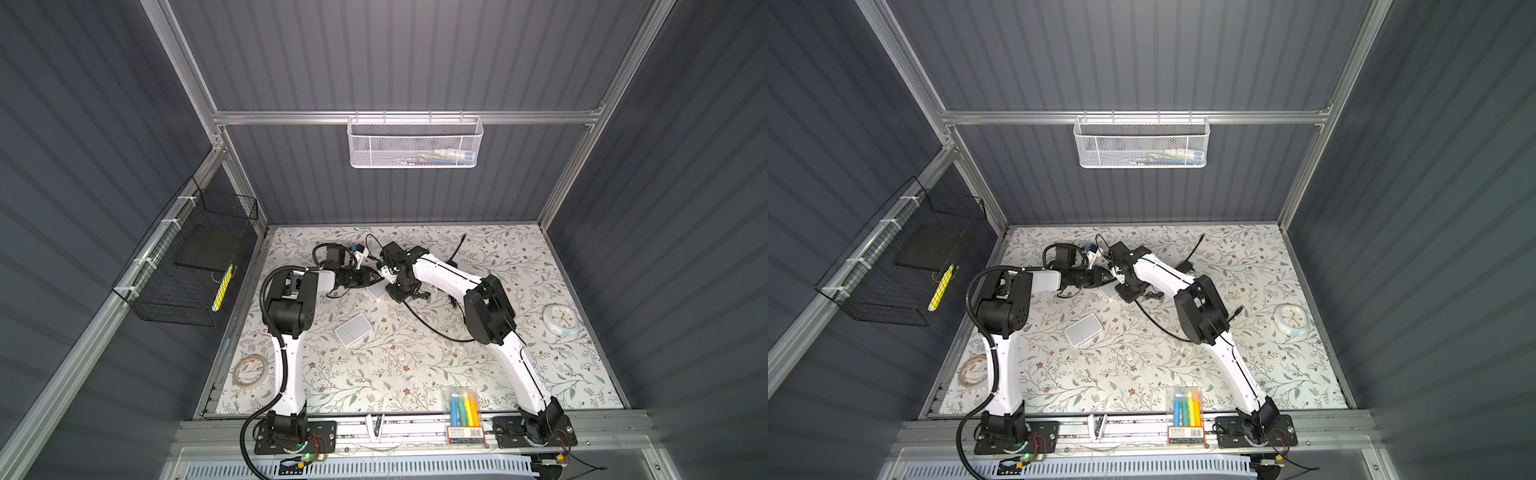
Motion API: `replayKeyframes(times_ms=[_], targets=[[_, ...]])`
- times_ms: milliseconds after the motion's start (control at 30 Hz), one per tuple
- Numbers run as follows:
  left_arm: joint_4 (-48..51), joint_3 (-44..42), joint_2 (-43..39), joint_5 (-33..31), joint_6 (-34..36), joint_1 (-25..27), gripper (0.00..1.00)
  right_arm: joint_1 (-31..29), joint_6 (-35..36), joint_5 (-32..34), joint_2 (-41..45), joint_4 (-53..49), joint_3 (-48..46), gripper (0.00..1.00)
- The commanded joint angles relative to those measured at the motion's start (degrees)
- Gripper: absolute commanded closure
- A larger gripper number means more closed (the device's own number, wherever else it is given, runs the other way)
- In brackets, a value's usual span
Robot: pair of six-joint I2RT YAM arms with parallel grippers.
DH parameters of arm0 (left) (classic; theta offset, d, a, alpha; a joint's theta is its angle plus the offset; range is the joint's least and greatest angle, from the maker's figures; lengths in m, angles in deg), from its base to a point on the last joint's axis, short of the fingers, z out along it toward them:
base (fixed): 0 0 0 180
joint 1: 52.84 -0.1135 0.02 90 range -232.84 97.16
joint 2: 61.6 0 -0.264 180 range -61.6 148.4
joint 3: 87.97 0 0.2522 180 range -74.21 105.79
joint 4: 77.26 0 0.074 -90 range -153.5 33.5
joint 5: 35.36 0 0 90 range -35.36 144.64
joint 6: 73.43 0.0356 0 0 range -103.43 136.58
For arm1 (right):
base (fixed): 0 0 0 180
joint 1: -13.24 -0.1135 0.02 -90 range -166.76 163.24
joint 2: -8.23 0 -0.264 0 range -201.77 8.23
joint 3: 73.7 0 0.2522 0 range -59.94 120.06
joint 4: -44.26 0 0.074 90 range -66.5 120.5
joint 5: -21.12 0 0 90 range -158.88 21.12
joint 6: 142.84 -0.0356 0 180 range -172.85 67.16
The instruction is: Insert the plug into the switch port
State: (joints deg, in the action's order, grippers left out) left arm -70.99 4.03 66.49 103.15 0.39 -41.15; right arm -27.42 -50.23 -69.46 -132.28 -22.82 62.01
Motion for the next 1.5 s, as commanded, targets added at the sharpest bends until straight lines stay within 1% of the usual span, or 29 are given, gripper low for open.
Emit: replayKeyframes(times_ms=[0, 567, 667, 833, 900, 1033, 1200, 1300, 1467], targets=[[2.0, 1.7, 1.3, 2.8, 1.2, 0.9, 0.67, -0.2, -0.1, 1.0, -1.2, 0.7, 1.9, 1.00], [-1.0, 1.9, 4.1, 4.6, -0.4, 3.1, 0.68, -0.1, -0.8, 0.6, -0.6, 2.8, 1.7, 1.00], [-1.0, 1.5, 4.3, 5.1, -0.4, 3.5, 0.69, -0.1, -1.2, 0.6, -0.4, 3.6, 1.8, 1.00], [-1.5, -0.6, 4.1, 5.8, 0.0, 3.6, 0.75, 0.1, -1.9, 1.0, -0.1, 4.7, 1.4, 1.00], [-1.8, -1.4, 4.1, 6.3, 0.0, 3.6, 0.78, 0.3, -2.2, 1.1, 0.4, 5.7, 0.6, 1.00], [-3.6, -2.9, 4.2, 8.0, -0.5, 3.6, 0.80, 0.6, -2.6, 0.6, 1.9, 8.1, -1.9, 1.00], [-6.5, -5.2, 4.9, 11.6, -1.5, 3.6, 0.81, 1.2, -2.6, -0.2, 2.9, 9.8, -3.6, 1.00], [-11.1, -6.8, 5.9, 13.5, -4.4, 3.5, 0.81, 1.3, -2.6, -0.8, 3.3, 10.4, -4.2, 1.00], [-12.1, -7.9, 6.3, 14.5, -4.6, 3.5, 0.81, 1.5, -2.5, -0.7, 3.5, 10.9, -4.4, 1.00]])
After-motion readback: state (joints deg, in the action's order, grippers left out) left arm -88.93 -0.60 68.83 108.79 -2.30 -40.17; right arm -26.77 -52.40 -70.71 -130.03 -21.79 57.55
